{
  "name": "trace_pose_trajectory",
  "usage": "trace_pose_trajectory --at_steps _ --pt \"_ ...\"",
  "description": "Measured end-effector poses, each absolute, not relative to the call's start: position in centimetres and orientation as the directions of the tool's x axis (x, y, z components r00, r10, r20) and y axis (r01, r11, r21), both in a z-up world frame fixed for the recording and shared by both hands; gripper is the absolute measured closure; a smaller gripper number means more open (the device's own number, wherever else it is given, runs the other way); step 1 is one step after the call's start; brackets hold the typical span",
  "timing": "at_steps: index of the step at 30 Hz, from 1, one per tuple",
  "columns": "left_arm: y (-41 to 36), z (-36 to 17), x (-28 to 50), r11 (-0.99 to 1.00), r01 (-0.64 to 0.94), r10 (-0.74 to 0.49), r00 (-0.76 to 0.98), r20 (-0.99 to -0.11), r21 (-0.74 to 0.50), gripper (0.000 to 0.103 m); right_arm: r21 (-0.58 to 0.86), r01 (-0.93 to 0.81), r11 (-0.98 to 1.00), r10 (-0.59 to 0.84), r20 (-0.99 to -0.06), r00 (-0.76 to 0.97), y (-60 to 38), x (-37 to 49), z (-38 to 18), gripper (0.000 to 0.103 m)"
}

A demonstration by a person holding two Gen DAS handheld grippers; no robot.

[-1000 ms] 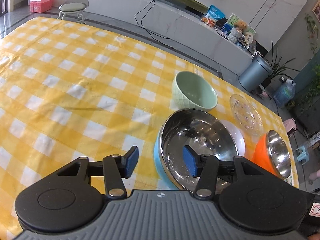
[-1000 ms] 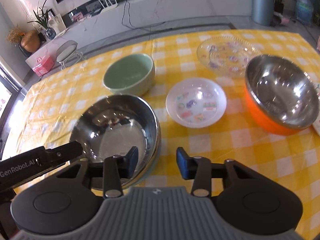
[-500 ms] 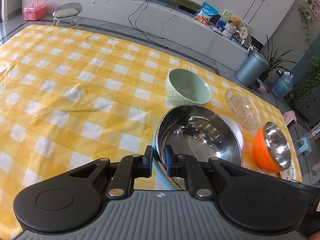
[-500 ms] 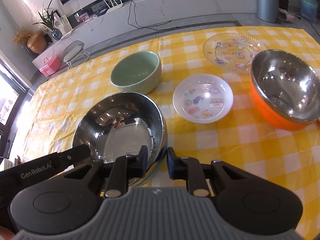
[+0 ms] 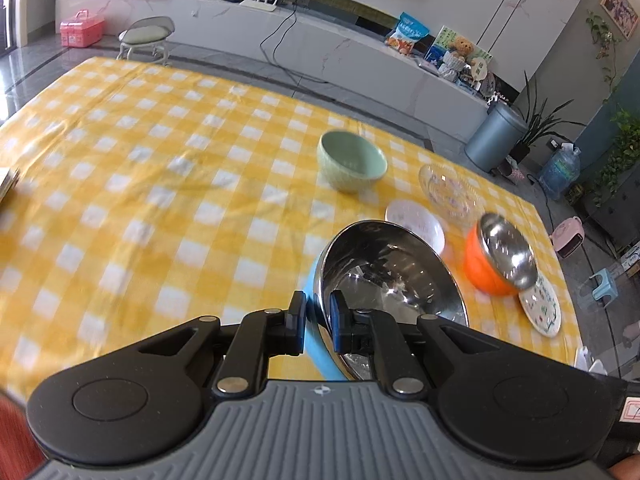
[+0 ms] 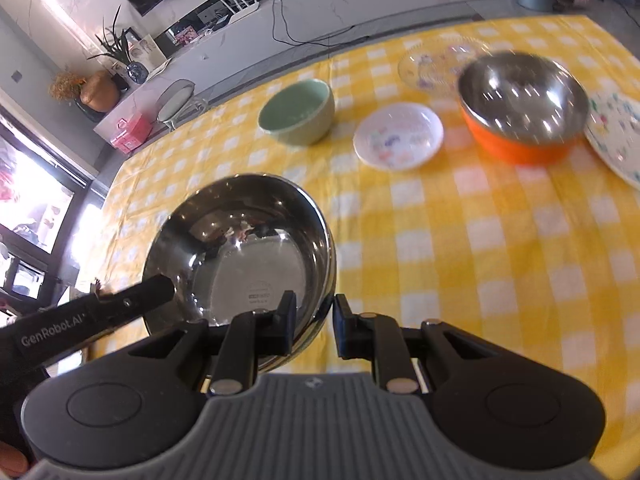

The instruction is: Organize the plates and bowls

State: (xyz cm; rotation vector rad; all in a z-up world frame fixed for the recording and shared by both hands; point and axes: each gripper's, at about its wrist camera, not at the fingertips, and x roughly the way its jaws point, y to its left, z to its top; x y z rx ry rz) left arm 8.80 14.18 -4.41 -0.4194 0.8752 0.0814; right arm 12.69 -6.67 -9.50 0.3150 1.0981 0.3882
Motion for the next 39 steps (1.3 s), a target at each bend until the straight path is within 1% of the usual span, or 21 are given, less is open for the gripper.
trace_pose_trajectory --at_steps 11,23,28,31,33,34,36,39 --pt "13.3 -7.4 6.6 0.903 -0.295 -0.083 0.592 -0.801 -0.311 0.09 0.433 -0.134 0.891 0.45 -0.809 0.378 -7.7 9.3 -10.8 0.085" --pt "12.8 -9.4 7.0 0.903 -0.305 -0.093 0.549 -0.831 -0.303 0.09 0.418 -0.093 0.904 0.424 -0.84 0.339 -8.2 10.3 -12.7 0.086" --pt "12.8 -9.6 7.1 0.904 -0.309 -0.09 0.537 -0.839 -0.294 0.089 0.405 -0.105 0.908 0.415 -0.844 0.34 -7.8 10.2 -12.7 0.086" --pt "12.8 -9.6 7.2 0.903 -0.314 -0.095 0.523 -0.847 -0.295 0.089 0.406 -0.105 0.908 0.416 -0.846 0.332 -7.7 10.2 -12.7 0.082" --pt "12.9 -9.5 7.1 0.902 -0.319 -0.092 0.517 -0.851 -0.291 0.083 0.408 -0.108 0.906 0.42 -0.845 0.33 -7.7 10.1 -12.8 0.08" --pt "12.9 -9.4 7.1 0.902 -0.322 -0.087 0.519 -0.851 -0.288 0.079 0.407 -0.11 0.907 0.419 -0.845 0.333 -7.7 10.1 -12.8 0.079" --pt "13.0 -8.9 6.9 0.902 -0.326 -0.076 0.525 -0.848 -0.283 0.075 0.402 -0.111 0.909 0.415 -0.845 0.338 -7.7 10.0 -12.6 0.064" --pt "13.0 -8.0 6.5 0.901 -0.326 -0.07 0.543 -0.837 -0.287 0.072 0.415 -0.11 0.903 0.426 -0.835 0.347 -8.1 9.9 -12.1 0.061"
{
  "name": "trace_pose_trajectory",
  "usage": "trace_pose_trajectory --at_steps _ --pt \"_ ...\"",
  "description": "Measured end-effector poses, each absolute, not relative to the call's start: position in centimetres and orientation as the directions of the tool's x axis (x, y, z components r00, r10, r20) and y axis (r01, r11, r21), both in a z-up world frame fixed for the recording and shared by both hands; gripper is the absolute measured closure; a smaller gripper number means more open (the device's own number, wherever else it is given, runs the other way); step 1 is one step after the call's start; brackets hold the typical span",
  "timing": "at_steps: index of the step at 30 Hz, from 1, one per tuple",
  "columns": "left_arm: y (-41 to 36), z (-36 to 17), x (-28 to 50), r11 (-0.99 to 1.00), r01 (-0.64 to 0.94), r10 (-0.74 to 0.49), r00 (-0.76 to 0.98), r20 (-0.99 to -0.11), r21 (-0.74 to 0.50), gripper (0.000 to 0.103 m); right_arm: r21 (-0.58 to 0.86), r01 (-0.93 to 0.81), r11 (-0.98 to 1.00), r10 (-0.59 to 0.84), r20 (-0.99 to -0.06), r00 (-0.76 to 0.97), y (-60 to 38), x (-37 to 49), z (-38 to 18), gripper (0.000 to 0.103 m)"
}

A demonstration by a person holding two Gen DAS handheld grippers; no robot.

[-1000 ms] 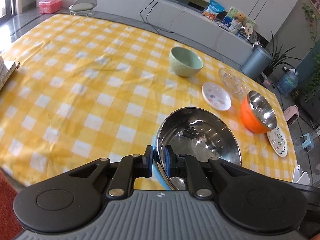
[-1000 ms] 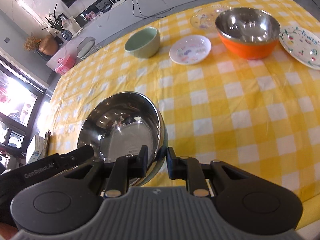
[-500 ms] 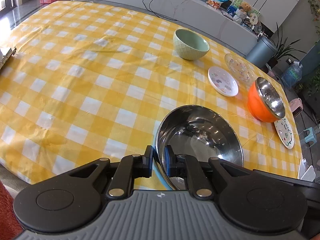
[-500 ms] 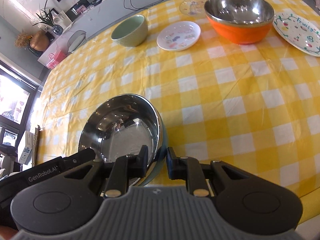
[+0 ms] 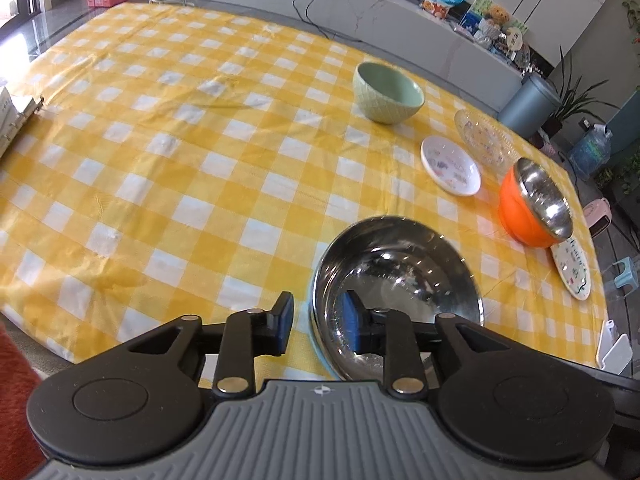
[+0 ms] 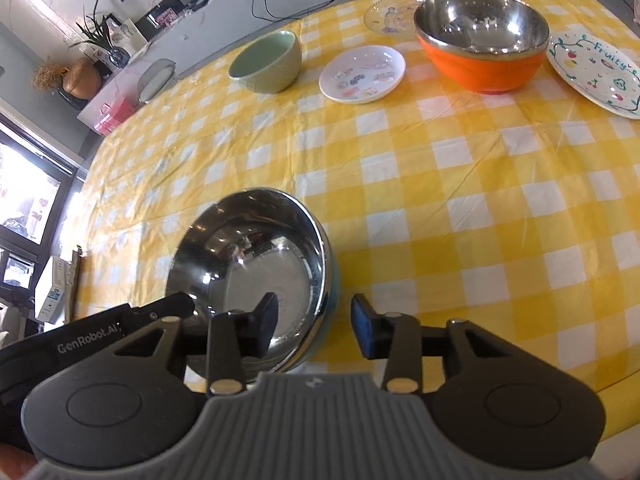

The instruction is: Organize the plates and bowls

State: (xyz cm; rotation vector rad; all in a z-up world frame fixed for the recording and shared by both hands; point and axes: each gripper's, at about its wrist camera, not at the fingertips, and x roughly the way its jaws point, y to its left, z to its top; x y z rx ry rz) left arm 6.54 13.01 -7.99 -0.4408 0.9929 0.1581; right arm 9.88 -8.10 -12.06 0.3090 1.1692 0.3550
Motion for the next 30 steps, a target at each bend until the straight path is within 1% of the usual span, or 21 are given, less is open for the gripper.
trace_pose_trajectory --at_steps 2,6,9,12,16,21,26,30 --pt "12.8 -7.1 6.2 0.903 -0.321 -0.061 0.56 -0.826 -0.284 0.071 0.417 -0.108 0.902 0.427 -0.832 0.353 -8.4 9.7 -11.5 0.056" --pt "11.8 -5.2 5.6 0.907 -0.279 -0.094 0.595 -0.798 -0.315 0.069 0.422 -0.111 0.9 0.431 -0.819 0.379 -9.0 9.0 -10.2 0.055" --pt "10.5 -3.8 5.2 0.921 -0.235 -0.104 0.62 -0.778 -0.31 0.068 0.42 -0.113 0.9 0.428 -0.806 0.41 -9.9 8.3 -8.8 0.052" --pt "9.1 -2.6 5.2 0.93 -0.191 -0.126 0.636 -0.762 -0.313 0.067 0.404 -0.104 0.909 0.404 -0.792 0.458 -11.2 7.7 -7.2 0.051" --pt "7.0 -1.2 5.6 0.931 -0.121 -0.192 0.638 -0.746 -0.343 0.067 0.398 -0.073 0.915 0.374 -0.762 0.528 -13.8 7.0 -4.9 0.048" --pt "3.6 0.8 6.8 0.953 -0.035 -0.206 0.656 -0.726 -0.301 0.064 0.372 -0.02 0.928 0.304 -0.728 0.615 -17.5 7.0 -2.7 0.044" --pt "0.0 2.3 9.1 0.954 0.079 -0.267 0.657 -0.705 -0.288 0.049 0.39 0.025 0.921 0.283 -0.709 0.646 -20.9 8.3 -1.7 0.041" --pt "-2.1 2.6 11.7 0.949 0.124 -0.297 0.653 -0.697 -0.289 0.045 0.379 0.046 0.924 0.252 -0.696 0.672 -22.7 10.4 -0.9 0.033"
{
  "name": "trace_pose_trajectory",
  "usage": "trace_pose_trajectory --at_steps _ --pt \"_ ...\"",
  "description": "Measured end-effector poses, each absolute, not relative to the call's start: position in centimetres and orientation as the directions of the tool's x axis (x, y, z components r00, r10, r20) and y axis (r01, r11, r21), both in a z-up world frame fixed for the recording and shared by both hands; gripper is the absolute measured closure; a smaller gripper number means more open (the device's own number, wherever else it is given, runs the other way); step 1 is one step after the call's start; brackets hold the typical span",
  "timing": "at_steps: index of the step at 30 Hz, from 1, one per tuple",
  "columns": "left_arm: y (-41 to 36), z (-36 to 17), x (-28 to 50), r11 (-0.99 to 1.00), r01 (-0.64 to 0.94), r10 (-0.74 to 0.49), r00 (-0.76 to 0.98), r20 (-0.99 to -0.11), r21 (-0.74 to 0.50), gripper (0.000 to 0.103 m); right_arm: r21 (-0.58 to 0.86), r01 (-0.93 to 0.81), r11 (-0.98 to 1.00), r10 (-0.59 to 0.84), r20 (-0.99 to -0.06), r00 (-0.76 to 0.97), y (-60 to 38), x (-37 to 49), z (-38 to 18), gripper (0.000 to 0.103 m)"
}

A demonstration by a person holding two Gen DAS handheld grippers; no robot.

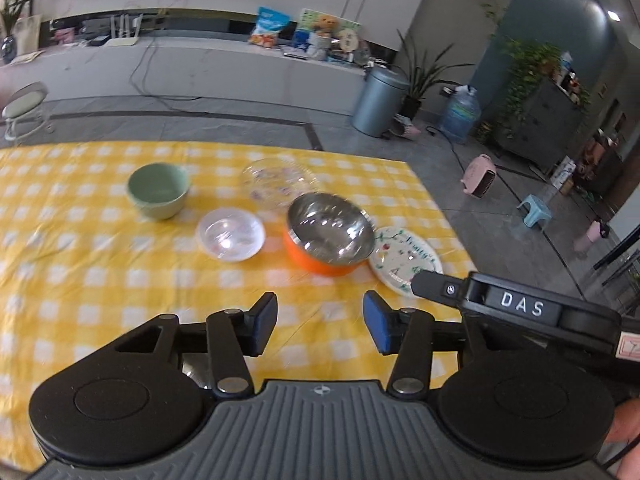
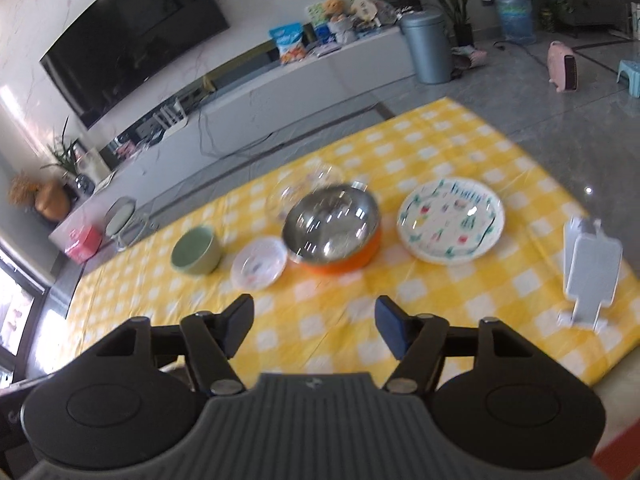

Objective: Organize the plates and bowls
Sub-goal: 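Lower the held steel bowl into the orange-based bowl with the left gripper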

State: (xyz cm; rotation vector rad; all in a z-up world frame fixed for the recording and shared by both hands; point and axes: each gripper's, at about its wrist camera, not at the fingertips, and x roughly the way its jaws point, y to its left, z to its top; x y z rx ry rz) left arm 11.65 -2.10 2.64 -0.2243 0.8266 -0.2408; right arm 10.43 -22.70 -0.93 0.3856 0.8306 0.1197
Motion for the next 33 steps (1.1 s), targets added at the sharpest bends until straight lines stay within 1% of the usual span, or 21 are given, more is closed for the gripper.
trace_pose_trajectory --at_steps 4,8,13,19,21,23,25,26,28,30,33 --pt "-3.2 2.2 14.5 0.955 0.122 -0.282 0.657 -0.699 -0.271 0.044 0.363 0.062 0.93 0.226 -0.696 0.681 -23.9 13.4 -0.7 0.031" --pt "-3.5 1.5 17.4 0.952 0.108 -0.282 0.669 -0.688 -0.285 0.043 0.355 0.071 0.932 0.211 -0.692 0.69 -24.7 16.7 -0.7 0.024" --pt "-3.1 -0.3 21.3 0.93 0.051 -0.309 0.643 -0.701 -0.364 0.043 0.332 0.095 0.939 0.185 -0.717 0.672 -24.7 20.9 -2.1 0.024" --pt "-3.8 -2.8 25.1 0.926 0.031 -0.31 0.629 -0.713 -0.376 0.043 0.349 0.144 0.926 0.192 -0.765 0.615 -25.3 25.2 -5.4 0.025" --pt "-3.7 -3.7 26.1 0.917 0.023 -0.326 0.618 -0.715 -0.398 0.043 0.357 0.161 0.92 0.192 -0.768 0.611 -25.8 25.8 -6.5 0.031" --pt "-3.7 -4.7 27.0 0.907 0.006 -0.338 0.606 -0.72 -0.42 0.043 0.38 0.169 0.909 0.2 -0.756 0.623 -26.5 26.4 -7.4 0.033" --pt "-3.6 -5.6 27.7 0.903 -0.007 -0.34 0.598 -0.726 -0.429 0.043 0.384 0.178 0.906 0.198 -0.756 0.623 -27.0 27.0 -8.4 0.038" --pt "-3.6 -6.0 28.0 0.904 -0.01 -0.337 0.597 -0.728 -0.427 0.043 0.378 0.183 0.907 0.195 -0.764 0.615 -27.1 27.3 -8.9 0.043" --pt "-3.8 -6.7 28.5 0.913 -0.017 -0.318 0.597 -0.736 -0.408 0.043 0.401 0.188 0.896 0.219 -0.77 0.6 -27.3 27.8 -9.9 0.046" --pt "-4.0 -7.5 29.0 0.925 -0.024 -0.294 0.587 -0.754 -0.379 0.043 0.43 0.187 0.883 0.256 -0.776 0.577 -27.1 28.2 -10.8 0.051" --pt "-4.3 -9.0 29.8 0.936 -0.037 -0.272 0.555 -0.786 -0.35 0.044 0.41 0.181 0.894 0.253 -0.795 0.552 -26.2 28.8 -11.8 0.057"
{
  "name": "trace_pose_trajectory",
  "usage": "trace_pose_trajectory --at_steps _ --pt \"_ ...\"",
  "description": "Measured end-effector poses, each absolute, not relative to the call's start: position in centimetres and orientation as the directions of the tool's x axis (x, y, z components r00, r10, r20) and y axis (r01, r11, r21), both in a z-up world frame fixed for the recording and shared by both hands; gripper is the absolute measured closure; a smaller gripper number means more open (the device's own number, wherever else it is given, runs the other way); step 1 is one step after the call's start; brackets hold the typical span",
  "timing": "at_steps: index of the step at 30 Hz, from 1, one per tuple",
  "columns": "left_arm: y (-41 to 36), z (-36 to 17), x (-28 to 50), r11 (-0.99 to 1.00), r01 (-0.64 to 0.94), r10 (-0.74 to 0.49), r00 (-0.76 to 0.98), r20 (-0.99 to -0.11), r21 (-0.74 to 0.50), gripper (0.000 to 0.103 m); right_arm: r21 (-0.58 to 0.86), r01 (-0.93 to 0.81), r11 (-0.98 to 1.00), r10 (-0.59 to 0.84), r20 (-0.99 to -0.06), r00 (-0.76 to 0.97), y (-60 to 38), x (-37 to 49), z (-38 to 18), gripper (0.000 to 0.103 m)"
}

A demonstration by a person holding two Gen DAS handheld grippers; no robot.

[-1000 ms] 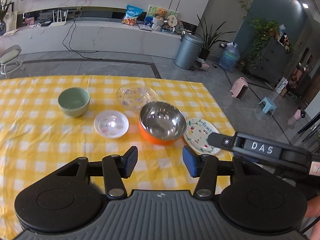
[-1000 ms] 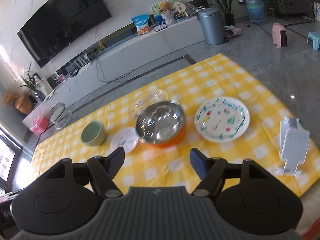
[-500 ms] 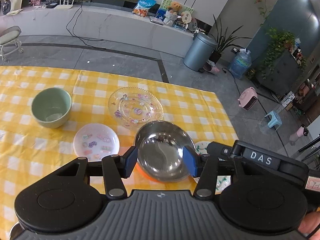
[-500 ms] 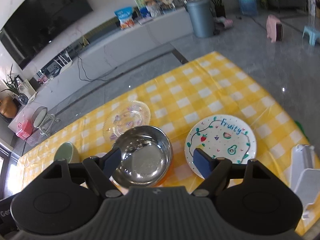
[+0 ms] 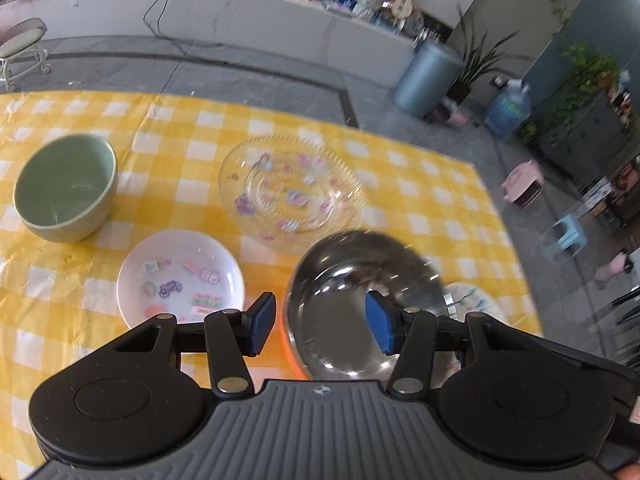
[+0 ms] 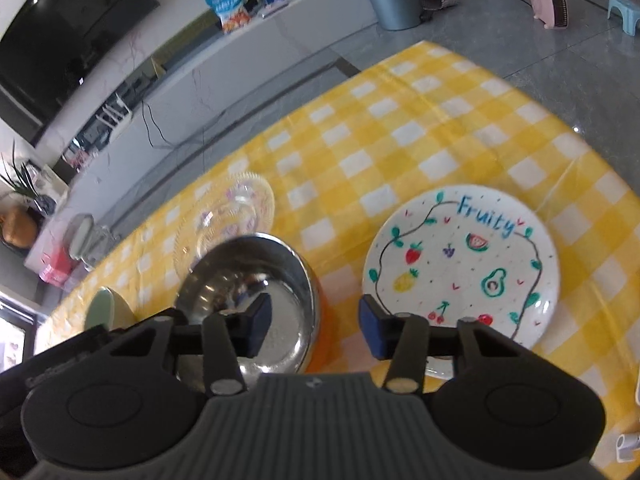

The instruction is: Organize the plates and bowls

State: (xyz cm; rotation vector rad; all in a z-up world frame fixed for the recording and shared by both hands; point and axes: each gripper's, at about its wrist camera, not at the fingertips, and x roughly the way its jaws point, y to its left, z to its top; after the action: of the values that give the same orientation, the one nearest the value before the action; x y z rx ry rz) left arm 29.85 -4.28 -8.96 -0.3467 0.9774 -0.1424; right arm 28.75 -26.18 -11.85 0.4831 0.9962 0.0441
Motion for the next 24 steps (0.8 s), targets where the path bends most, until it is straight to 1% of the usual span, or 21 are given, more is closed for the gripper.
trace_pose_trajectory --at_steps 1,3,5,6,8,10,12,13,17,19,24 --pt "-4.3 -9.3 30.0 0.938 -0.041 -0.267 0.55 -0.792 -0.345 0.044 0.396 0.178 0.901 0.245 -0.802 0.545 -25.9 28.9 -12.2 0.058" --pt "-4.4 -10.1 30.4 0.943 -0.044 -0.257 0.536 -0.804 -0.331 0.047 0.378 0.169 0.91 0.24 -0.815 0.527 -25.5 29.1 -13.1 0.064" --pt "-4.7 -10.6 30.6 0.95 -0.044 -0.242 0.52 -0.819 -0.309 0.053 0.372 0.169 0.913 0.244 -0.828 0.505 -25.3 29.3 -14.0 0.067" --pt "-4.8 -10.8 30.6 0.953 -0.041 -0.238 0.514 -0.824 -0.301 0.055 0.372 0.169 0.913 0.248 -0.833 0.495 -25.3 29.4 -14.4 0.071" --pt "-4.9 -11.2 30.8 0.956 -0.039 -0.232 0.501 -0.834 -0.29 0.061 0.374 0.169 0.912 0.256 -0.839 0.48 -25.3 29.6 -14.9 0.071" --pt "-5.1 -11.4 30.9 0.957 -0.043 -0.229 0.5 -0.835 -0.288 0.065 0.384 0.167 0.908 0.268 -0.841 0.47 -25.1 29.7 -15.2 0.072" --pt "-5.1 -11.4 31.0 0.958 -0.042 -0.225 0.503 -0.835 -0.284 0.067 0.387 0.161 0.908 0.277 -0.842 0.462 -24.8 29.7 -15.4 0.078" --pt "-5.2 -11.4 30.9 0.96 -0.036 -0.222 0.506 -0.833 -0.278 0.073 0.388 0.157 0.908 0.281 -0.844 0.457 -24.7 29.8 -15.6 0.078" --pt "-5.6 -11.2 30.9 0.971 -0.027 -0.191 0.51 -0.839 -0.238 0.085 0.393 0.149 0.908 0.291 -0.843 0.453 -24.4 29.6 -15.9 0.083" --pt "-5.5 -11.2 30.9 0.973 -0.028 -0.182 0.509 -0.841 -0.228 0.092 0.385 0.145 0.911 0.284 -0.844 0.455 -24.3 29.6 -15.8 0.083" --pt "-5.5 -10.7 30.3 0.976 -0.024 -0.176 0.507 -0.844 -0.218 0.092 0.363 0.151 0.919 0.265 -0.855 0.445 -24.0 29.3 -15.6 0.086"
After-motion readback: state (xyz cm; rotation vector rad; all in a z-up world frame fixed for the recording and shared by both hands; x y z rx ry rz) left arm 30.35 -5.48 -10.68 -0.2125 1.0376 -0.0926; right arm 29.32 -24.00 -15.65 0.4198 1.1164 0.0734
